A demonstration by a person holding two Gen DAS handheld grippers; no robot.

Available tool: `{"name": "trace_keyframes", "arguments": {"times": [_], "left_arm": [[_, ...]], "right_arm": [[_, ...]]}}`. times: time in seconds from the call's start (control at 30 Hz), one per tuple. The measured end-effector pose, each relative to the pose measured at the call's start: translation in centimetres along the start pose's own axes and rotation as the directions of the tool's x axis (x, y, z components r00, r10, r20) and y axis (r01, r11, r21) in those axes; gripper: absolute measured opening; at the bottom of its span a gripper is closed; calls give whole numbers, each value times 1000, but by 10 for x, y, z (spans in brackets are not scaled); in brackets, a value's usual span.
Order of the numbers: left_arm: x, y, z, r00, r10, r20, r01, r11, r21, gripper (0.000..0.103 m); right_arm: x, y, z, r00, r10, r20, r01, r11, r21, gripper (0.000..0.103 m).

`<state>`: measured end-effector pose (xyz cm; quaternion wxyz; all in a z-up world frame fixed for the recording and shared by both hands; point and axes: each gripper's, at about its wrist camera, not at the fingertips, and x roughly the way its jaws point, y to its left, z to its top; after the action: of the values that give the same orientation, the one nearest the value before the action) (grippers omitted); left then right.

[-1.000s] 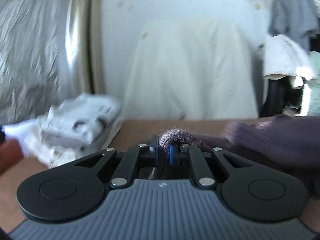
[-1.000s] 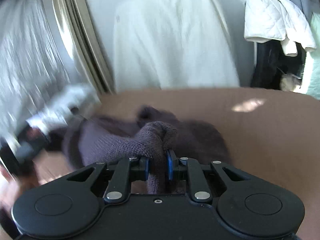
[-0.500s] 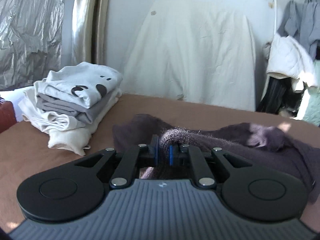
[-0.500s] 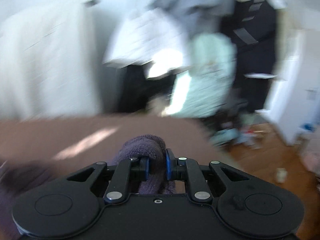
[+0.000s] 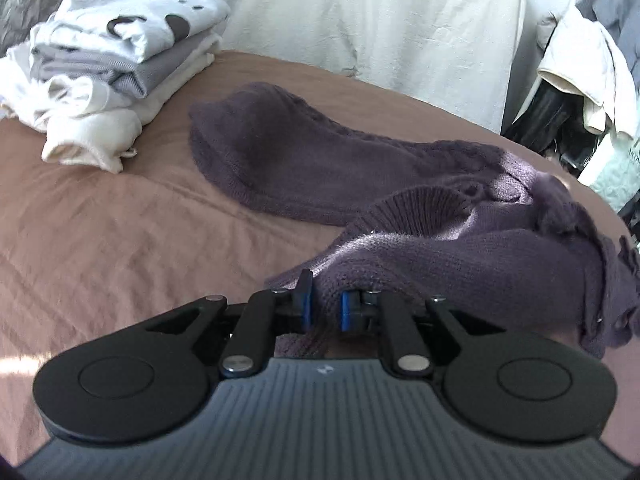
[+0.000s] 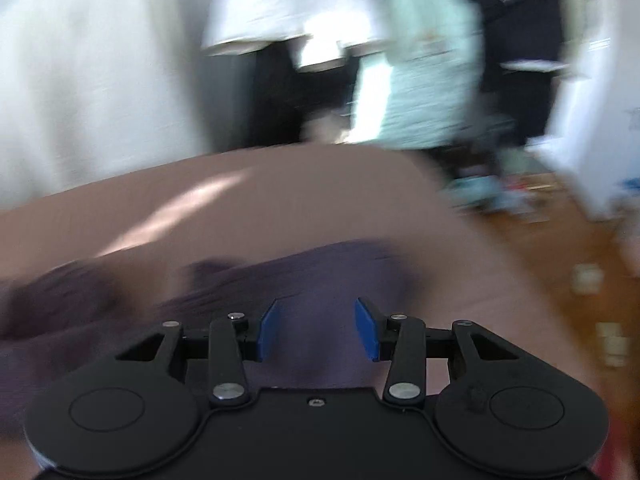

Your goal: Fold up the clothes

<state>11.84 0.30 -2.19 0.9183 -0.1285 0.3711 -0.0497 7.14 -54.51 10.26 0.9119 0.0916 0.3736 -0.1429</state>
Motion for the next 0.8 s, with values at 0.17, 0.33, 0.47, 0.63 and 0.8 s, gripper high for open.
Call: {"name": "trace_keyframes", "arguments": {"times": [0.17,0.33,0.47,0.63,0.8], "left_arm": [[12,9,-4,999,-40,-31,38,998,-41,29],[29,15,-3,998,-51,-41,46,993,-107,59],[38,21,-2,996,-75,-58,65,987,-150,73],[43,19,-7,994,-97,-44,89,984,-156,68],[28,0,-7,997,-72,39,72,997,-6,12]], "right_arm": [[18,81,-32,940,327,-100,-338,931,-136,64],[32,158,-48,855,504,-120,-518,831,-201,64],[44,211,-50,889,445,-103,-446,795,-412,89],[86,248,-54,974,179,-135,-224,730,-646,69],[59,232,-12,990,141,-26,-133,836,-533,17]]}}
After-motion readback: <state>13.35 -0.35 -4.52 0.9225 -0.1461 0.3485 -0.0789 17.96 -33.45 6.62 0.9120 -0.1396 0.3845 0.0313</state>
